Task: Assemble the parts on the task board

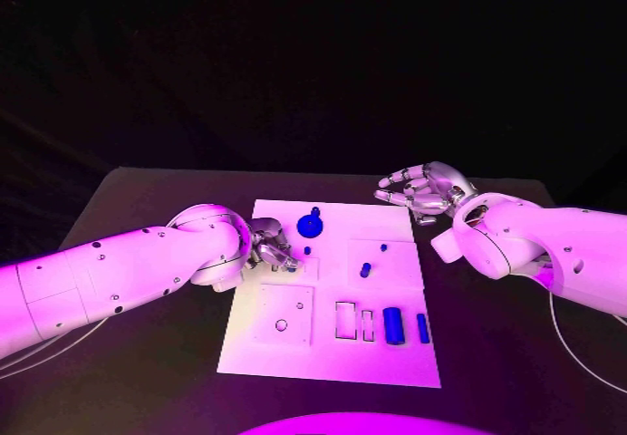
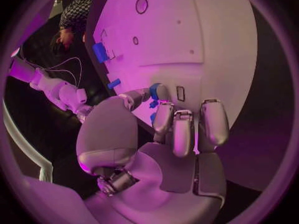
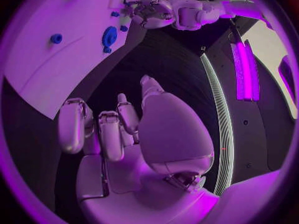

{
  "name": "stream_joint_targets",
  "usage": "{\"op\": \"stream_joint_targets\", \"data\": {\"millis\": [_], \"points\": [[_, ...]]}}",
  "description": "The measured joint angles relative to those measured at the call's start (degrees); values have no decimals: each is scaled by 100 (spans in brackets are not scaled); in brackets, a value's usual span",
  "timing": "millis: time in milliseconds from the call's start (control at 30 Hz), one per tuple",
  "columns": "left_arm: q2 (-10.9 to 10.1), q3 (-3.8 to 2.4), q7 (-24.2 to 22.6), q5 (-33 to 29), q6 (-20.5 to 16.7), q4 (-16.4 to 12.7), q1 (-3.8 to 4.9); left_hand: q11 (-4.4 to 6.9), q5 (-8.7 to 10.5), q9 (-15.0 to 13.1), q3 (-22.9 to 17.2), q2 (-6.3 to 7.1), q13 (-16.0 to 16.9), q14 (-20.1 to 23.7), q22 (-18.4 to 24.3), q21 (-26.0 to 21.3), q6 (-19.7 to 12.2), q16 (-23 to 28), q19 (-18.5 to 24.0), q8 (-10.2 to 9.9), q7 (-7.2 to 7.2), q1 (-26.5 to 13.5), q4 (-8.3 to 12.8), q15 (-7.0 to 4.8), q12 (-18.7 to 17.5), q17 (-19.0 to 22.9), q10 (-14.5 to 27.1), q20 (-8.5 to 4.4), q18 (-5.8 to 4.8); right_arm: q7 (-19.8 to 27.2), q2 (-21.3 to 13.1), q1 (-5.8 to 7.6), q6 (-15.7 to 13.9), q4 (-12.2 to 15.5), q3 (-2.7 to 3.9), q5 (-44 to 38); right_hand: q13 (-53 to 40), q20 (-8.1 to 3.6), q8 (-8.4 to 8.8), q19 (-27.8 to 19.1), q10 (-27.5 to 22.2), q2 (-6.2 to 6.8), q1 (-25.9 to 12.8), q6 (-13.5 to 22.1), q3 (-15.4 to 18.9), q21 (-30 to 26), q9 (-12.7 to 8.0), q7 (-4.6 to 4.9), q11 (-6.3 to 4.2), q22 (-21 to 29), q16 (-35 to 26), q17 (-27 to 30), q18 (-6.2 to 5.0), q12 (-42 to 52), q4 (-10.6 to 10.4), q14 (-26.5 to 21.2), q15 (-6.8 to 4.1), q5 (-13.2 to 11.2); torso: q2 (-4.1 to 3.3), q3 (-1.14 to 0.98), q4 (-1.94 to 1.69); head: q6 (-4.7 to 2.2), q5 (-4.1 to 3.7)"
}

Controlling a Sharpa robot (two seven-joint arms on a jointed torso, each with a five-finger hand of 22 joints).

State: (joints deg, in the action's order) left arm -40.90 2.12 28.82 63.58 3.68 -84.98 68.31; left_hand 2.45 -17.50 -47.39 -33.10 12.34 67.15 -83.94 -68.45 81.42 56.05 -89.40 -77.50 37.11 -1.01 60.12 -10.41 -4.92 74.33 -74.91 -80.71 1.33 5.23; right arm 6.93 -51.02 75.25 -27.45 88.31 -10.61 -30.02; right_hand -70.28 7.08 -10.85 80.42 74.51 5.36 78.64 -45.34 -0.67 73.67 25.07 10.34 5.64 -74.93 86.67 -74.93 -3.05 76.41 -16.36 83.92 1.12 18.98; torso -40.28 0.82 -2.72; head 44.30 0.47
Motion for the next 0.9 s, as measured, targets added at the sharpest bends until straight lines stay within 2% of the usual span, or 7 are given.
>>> {"op": "stream_joint_targets", "data": {"millis": [100,233,433,533,600,900], "points": [[-1,1,3,0,0,9,-1,0,49,15,267,-26,18,0,-7,0,42,0,0,-32,-22,27,-151,0,0,0,0,0,0,0,-3,0,-1,0,0,0,0,0,0,0,0,0,0,0,0,0,0,0,0,0,0,0,0,0,0,0,0,0,0,-1,0,-1,0],[-4,1,6,0,-2,11,-2,0,150,11,416,-48,19,0,-7,0,44,0,0,-32,-20,49,-290,0,0,0,0,0,0,1,-6,0,-3,1,0,0,13,0,0,0,0,0,0,0,0,0,0,0,0,1,0,0,0,0,0,0,0,0,0,2,0,-1,2],[-9,1,8,9,-9,9,-4,-1,529,0,702,-42,39,0,-17,0,71,0,0,-62,-31,112,-548,0,0,0,1,0,0,6,-11,0,-6,2,0,0,13,0,0,0,0,0,0,0,0,0,0,0,0,1,0,1,0,0,0,0,0,0,1,2,0,2,3],[-12,2,8,11,-12,7,-5,-1,555,0,733,-49,46,0,-27,0,71,0,0,-65,-31,118,-579,0,0,0,1,0,0,6,-11,0,-7,2,0,0,13,0,0,0,0,0,0,0,0,0,0,0,0,1,0,1,0,0,0,0,0,0,1,1,-1,3,3],[-14,2,8,12,-15,7,-6,-1,560,0,765,-49,47,0,-27,0,72,0,0,-88,-31,118,-610,0,0,0,1,0,0,7,-12,0,-7,2,0,0,13,0,0,0,0,0,0,0,0,0,1,0,0,1,0,1,-60,0,0,0,0,0,1,1,-1,4,3],[-28,-3,8,14,-26,-7,-11,-1,757,-13,951,-91,76,0,-56,-1,102,-23,0,-90,-42,77,-645,1,0,0,1,0,0,11,-17,0,-7,2,0,0,13,0,0,0,0,0,-46,0,0,0,-5,0,0,2,0,2,-60,0,0,0,0,0,1,1,-1,-1,-9]]}}
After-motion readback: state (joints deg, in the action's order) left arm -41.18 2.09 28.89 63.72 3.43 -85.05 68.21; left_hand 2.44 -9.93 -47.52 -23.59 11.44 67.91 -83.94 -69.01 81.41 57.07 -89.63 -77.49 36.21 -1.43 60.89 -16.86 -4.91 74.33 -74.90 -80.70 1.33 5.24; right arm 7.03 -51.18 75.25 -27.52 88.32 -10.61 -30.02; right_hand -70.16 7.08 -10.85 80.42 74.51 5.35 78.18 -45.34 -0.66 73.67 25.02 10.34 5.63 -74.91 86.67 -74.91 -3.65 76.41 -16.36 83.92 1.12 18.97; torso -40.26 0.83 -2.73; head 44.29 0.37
